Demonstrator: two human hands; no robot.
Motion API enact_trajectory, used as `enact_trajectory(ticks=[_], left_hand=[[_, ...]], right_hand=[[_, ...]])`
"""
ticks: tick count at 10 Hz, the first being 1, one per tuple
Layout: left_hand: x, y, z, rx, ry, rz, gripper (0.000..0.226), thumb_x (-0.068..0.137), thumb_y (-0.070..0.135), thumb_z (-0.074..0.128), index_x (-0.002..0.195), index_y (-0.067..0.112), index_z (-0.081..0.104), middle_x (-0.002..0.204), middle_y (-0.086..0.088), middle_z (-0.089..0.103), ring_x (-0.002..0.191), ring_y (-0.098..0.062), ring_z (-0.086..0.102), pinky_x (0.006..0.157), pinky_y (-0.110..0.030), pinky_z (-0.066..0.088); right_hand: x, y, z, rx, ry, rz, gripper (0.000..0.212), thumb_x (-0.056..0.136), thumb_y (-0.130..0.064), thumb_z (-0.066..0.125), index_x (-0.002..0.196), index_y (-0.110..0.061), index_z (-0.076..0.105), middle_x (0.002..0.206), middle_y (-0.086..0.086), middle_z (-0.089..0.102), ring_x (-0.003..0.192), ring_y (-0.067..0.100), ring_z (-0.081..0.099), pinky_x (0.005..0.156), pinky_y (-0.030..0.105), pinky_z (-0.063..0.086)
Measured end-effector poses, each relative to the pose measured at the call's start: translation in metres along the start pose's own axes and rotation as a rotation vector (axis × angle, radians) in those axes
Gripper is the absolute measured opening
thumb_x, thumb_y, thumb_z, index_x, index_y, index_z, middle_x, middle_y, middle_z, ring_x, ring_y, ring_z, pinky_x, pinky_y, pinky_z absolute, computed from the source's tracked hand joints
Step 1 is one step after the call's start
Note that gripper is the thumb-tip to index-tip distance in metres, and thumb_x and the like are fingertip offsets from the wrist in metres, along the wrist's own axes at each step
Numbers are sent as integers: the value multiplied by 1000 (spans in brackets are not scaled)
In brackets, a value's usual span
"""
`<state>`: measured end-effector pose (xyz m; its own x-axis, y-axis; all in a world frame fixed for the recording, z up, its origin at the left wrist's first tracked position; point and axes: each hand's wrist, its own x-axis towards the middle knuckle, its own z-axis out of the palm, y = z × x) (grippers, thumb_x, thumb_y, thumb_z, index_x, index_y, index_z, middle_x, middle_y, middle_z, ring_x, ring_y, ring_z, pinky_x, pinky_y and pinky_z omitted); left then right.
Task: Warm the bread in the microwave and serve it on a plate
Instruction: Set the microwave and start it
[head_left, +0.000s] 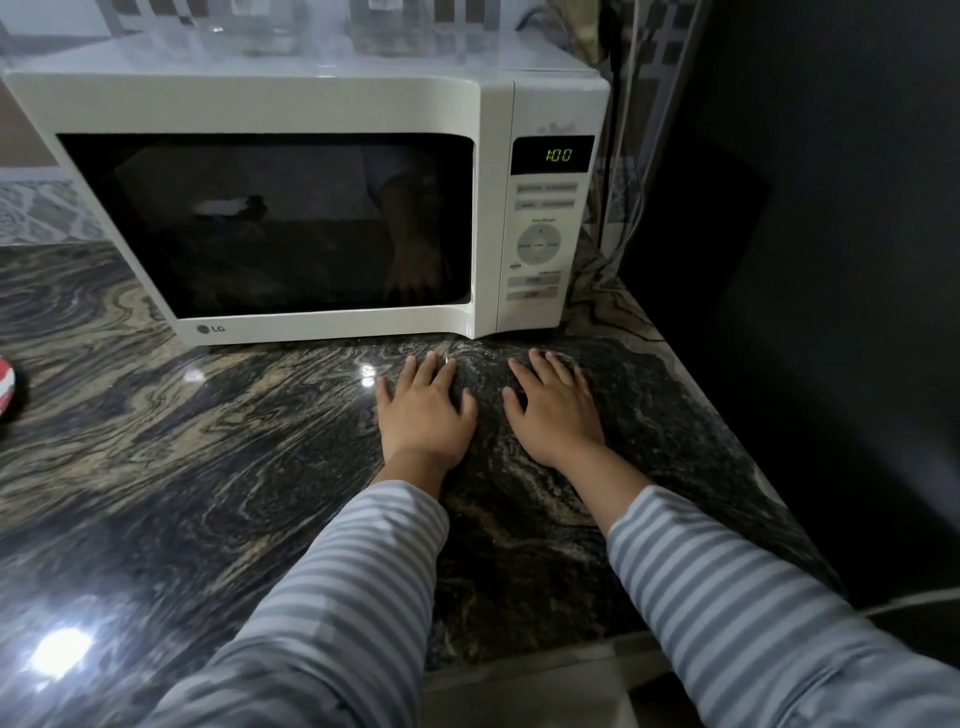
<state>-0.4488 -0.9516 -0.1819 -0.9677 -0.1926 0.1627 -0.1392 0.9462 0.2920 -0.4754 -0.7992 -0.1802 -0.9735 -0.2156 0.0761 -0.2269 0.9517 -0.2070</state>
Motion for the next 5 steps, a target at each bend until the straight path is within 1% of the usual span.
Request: enact_trajectory(ticks=[5], left_hand=[[-1, 1, -1, -20, 4, 0, 56, 93, 47, 35, 146, 29, 35, 157, 7, 24, 147, -15, 12, 118, -49, 3]], right_hand=[[-1, -1, 0, 10, -2, 1, 55, 101, -46, 24, 152, -27, 22, 161, -2, 12, 149, 17, 4, 121, 43, 2]])
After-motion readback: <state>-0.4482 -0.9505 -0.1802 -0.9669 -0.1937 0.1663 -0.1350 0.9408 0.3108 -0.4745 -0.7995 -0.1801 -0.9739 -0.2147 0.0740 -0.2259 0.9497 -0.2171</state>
